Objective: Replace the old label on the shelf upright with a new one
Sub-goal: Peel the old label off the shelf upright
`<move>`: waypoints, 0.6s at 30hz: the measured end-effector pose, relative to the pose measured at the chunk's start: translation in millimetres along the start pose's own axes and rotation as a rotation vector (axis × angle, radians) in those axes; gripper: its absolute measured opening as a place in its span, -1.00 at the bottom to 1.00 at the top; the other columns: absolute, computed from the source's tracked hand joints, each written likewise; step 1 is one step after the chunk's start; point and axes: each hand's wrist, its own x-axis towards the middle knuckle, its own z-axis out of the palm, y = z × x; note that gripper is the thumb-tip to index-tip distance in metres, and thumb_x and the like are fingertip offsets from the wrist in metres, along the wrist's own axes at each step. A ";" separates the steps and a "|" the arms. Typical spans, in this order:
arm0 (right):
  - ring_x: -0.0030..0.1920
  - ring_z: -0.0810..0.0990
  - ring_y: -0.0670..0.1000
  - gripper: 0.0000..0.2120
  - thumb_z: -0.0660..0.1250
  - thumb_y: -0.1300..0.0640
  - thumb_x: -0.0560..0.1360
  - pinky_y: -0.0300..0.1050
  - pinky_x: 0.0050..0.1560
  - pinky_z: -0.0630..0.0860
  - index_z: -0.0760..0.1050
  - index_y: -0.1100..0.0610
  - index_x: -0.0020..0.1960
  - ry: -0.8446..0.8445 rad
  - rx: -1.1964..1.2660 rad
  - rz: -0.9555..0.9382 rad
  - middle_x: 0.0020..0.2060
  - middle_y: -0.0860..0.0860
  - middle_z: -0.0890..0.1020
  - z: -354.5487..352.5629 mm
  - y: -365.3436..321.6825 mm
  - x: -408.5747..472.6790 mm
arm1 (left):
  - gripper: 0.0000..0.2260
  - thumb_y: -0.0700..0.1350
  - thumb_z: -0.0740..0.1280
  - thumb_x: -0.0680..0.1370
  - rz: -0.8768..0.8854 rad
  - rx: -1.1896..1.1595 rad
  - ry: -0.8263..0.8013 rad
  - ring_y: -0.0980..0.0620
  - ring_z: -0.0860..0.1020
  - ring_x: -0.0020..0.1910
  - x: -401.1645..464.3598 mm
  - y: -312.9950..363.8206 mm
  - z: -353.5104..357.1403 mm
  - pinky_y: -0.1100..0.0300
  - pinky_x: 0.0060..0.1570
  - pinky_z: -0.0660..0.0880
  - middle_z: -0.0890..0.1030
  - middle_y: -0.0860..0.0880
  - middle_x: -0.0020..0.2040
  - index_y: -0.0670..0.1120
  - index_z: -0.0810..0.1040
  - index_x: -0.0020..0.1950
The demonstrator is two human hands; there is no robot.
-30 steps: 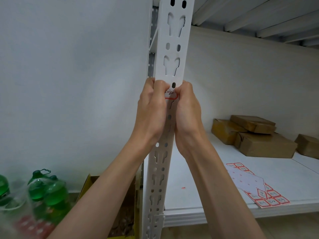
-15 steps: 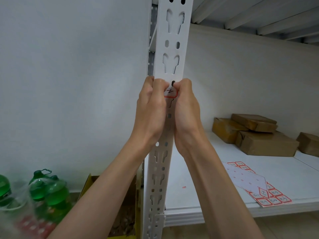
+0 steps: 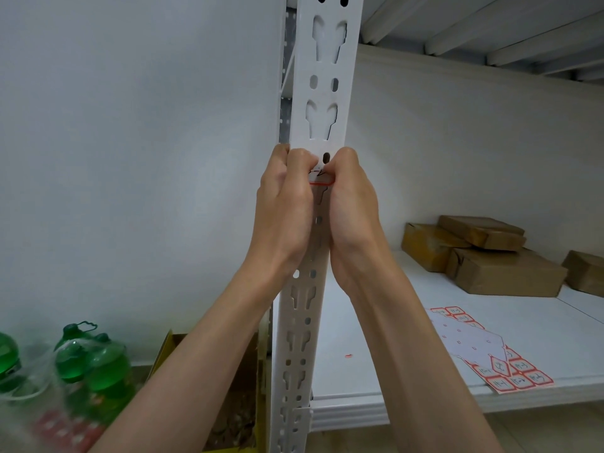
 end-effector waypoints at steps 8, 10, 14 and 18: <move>-0.51 0.36 -0.12 -0.73 0.05 0.10 0.61 -0.32 -0.52 0.29 0.31 0.05 -0.26 -0.020 0.101 0.049 -0.46 -0.06 0.39 -1.7 -2.6 -4.3 | -0.74 -0.11 0.16 0.63 0.008 -0.001 0.028 0.15 0.42 -0.41 -1.0 2.8 1.0 0.26 -0.42 0.38 0.42 0.18 -0.42 -0.01 0.32 -0.27; -0.53 0.35 -0.13 -0.79 0.05 0.11 0.61 -0.35 -0.56 0.29 0.31 0.09 -0.19 -0.007 0.076 0.040 -0.45 -0.05 0.38 -1.8 -2.2 -3.9 | -0.74 -0.10 0.17 0.62 -0.001 -0.006 0.028 0.14 0.42 -0.40 -0.9 2.7 0.6 0.23 -0.41 0.37 0.43 0.18 -0.41 0.00 0.33 -0.28; -0.56 0.37 -0.15 -0.79 0.05 0.12 0.60 -0.33 -0.58 0.32 0.29 0.11 -0.20 -0.041 0.078 0.054 -0.49 -0.08 0.41 -4.2 -3.6 -2.6 | -0.80 0.00 0.18 0.53 0.005 -0.006 0.017 0.10 0.42 -0.37 -0.6 2.3 0.4 0.15 -0.35 0.35 0.43 0.16 -0.38 0.03 0.33 -0.30; -0.25 0.48 -0.03 -0.79 0.08 0.25 0.54 -0.16 -0.33 0.41 0.42 0.32 0.05 -0.003 0.042 -0.016 -0.21 0.06 0.52 0.9 0.9 -0.2 | -0.72 -0.11 0.16 0.62 -0.003 -0.006 0.029 0.15 0.41 -0.41 -1.4 3.4 1.6 0.22 -0.40 0.33 0.42 0.19 -0.43 0.02 0.31 -0.30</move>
